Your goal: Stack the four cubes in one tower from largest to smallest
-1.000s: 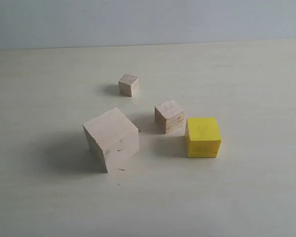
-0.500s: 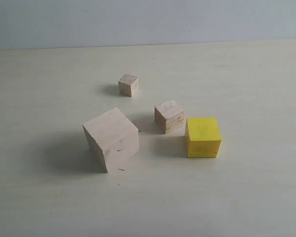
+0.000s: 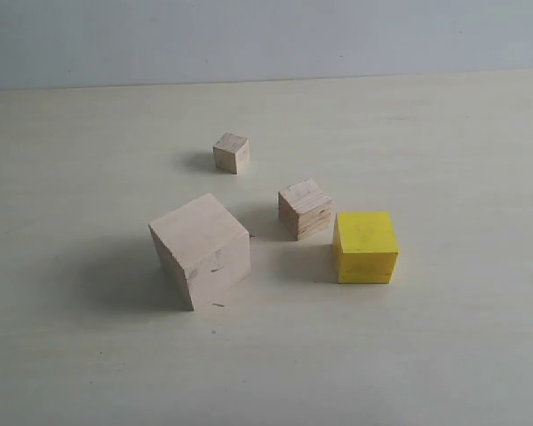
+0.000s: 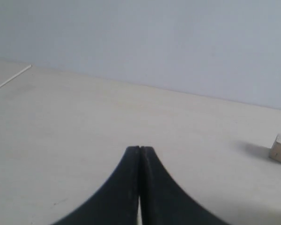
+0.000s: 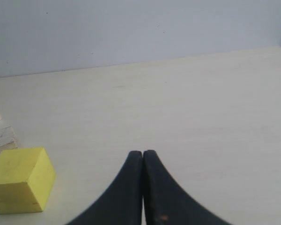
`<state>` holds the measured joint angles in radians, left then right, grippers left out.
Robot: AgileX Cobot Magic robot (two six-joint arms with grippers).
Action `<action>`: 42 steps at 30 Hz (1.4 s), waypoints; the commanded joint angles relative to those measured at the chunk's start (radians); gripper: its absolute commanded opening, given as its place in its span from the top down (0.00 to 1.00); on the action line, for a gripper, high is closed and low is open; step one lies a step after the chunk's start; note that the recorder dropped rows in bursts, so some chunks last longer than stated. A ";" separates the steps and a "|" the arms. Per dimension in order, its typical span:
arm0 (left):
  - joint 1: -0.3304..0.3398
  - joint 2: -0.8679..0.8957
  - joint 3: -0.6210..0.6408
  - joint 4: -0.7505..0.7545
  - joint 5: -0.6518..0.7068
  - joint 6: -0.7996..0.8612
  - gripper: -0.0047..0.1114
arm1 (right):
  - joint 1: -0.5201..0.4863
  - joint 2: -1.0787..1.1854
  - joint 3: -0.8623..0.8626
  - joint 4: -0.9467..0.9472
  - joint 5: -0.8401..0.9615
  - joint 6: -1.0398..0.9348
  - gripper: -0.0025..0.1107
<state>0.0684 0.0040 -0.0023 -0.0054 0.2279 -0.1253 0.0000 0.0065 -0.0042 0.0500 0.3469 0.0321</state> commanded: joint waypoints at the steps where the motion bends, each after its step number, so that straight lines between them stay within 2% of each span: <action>1: -0.001 -0.004 0.002 -0.009 -0.052 -0.006 0.96 | 0.000 -0.006 0.004 0.000 -0.040 -0.002 0.98; 9: -0.001 -0.004 0.002 -0.009 -0.135 -0.004 0.96 | 0.000 -0.006 0.004 -0.001 -0.359 0.001 0.98; 20: -0.001 -0.004 0.002 -0.009 -0.146 -0.017 0.96 | 0.000 -0.006 0.004 -0.003 -0.476 -0.008 0.98; 23: -0.001 -0.004 0.002 -0.011 -0.263 -0.077 0.96 | 0.001 -0.006 0.004 0.004 -0.637 0.023 0.98; 25: -0.001 -0.004 -0.005 -0.011 -0.293 -0.118 0.96 | 0.001 -0.006 -0.020 0.006 -0.651 0.113 0.98; 29: -0.015 0.001 -0.122 -0.011 -0.241 -0.122 0.96 | 0.001 -0.006 -0.150 -0.009 -0.562 0.175 0.98; 33: -0.090 0.099 -0.247 -0.011 -0.228 -0.120 0.96 | 0.001 0.077 -0.305 -0.009 -0.443 0.207 0.98; 36: -0.161 0.220 -0.354 -0.008 -0.162 -0.113 0.96 | 0.006 0.170 -0.420 -0.009 -0.347 0.207 0.98; 38: -0.245 0.386 -0.467 -0.008 -0.060 -0.033 0.96 | 0.067 0.285 -0.518 -0.004 -0.262 0.204 0.98; 39: -0.308 0.508 -0.545 -0.008 0.022 0.056 0.96 | 0.116 0.379 -0.580 -0.004 -0.184 0.187 0.98; 40: -0.333 0.557 -0.582 -0.008 0.059 0.083 0.96 | 0.144 0.428 -0.609 -0.002 -0.132 0.160 0.98; 42: -0.431 0.757 -0.691 -0.008 0.229 0.159 0.96 | 0.244 0.605 -0.686 0.003 0.080 0.005 0.98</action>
<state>-0.2953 0.6258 -0.6198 -0.0071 0.3236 -0.0334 0.1834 0.4971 -0.6424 0.0544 0.2550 0.1456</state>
